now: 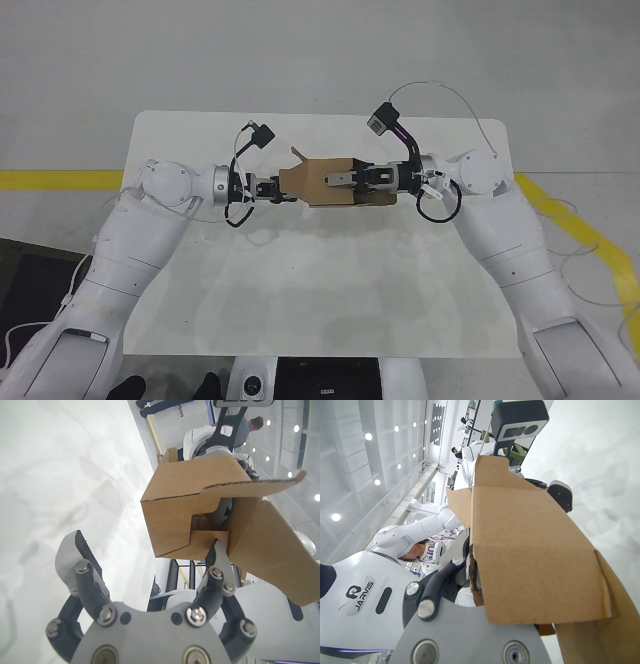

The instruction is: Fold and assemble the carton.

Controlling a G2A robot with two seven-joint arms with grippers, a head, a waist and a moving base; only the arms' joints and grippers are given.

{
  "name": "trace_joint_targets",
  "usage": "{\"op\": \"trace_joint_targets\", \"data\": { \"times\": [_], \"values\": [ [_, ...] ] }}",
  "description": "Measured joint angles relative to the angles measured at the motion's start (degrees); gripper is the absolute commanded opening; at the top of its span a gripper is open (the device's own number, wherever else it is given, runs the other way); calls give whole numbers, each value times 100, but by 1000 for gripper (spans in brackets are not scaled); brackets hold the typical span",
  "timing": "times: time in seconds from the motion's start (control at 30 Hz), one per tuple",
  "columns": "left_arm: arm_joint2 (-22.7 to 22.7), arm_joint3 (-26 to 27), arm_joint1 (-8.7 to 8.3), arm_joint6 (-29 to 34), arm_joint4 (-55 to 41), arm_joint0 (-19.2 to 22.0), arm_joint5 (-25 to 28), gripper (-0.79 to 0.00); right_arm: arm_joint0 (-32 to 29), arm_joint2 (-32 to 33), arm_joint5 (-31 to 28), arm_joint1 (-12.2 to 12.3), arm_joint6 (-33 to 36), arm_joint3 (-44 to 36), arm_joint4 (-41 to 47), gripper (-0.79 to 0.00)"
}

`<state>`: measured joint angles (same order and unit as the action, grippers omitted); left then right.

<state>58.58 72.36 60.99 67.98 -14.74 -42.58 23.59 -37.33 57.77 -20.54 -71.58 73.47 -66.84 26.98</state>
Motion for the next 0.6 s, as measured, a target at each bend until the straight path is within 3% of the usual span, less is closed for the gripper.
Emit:
{"op": "trace_joint_targets", "data": {
  "times": [0.6],
  "values": [
    [156,-229,-34,-127,37,46,-9,0,-115,255,90,93,223,256,158,-785]
  ]
}}
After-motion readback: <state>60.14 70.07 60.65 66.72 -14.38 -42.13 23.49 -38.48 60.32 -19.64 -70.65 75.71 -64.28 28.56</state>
